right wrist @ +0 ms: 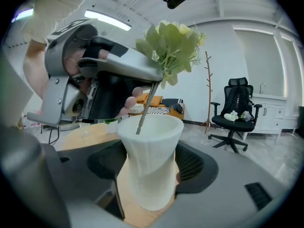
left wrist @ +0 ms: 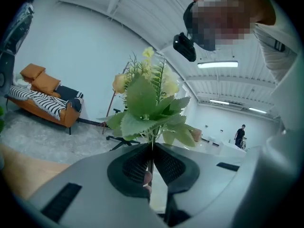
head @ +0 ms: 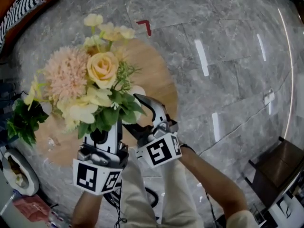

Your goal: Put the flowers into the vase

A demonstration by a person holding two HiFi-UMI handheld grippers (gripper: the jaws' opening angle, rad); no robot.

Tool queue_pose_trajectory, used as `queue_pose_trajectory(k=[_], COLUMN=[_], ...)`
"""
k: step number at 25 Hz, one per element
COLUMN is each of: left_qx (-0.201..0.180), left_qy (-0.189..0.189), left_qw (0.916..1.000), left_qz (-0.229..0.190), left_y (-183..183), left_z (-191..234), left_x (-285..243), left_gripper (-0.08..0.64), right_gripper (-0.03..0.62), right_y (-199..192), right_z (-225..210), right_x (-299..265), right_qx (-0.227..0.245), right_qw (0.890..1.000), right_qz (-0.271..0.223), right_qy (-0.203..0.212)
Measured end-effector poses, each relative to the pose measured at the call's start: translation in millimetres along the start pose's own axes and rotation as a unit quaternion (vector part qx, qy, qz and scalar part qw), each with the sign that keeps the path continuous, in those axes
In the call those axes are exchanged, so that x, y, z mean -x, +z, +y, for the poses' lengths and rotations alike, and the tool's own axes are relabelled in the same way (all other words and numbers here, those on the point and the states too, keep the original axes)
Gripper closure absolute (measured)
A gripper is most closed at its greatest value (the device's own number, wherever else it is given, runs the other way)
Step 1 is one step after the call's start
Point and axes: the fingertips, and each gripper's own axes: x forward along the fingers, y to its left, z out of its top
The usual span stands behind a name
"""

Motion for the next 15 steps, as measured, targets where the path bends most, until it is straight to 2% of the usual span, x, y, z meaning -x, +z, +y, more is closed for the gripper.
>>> queue_pose_trajectory(k=[15], left_qx=[-0.054], left_qy=[0.007], left_qw=[0.996], left_qz=[0.071], left_y=[-39], left_z=[-10], left_x=[27], left_gripper=[0.525], right_gripper=[0.268], right_y=[-1], right_z=[3], right_x=[2], right_qx=[0.01], right_qw=[1.0], right_qz=[0.009], right_qy=[0.003])
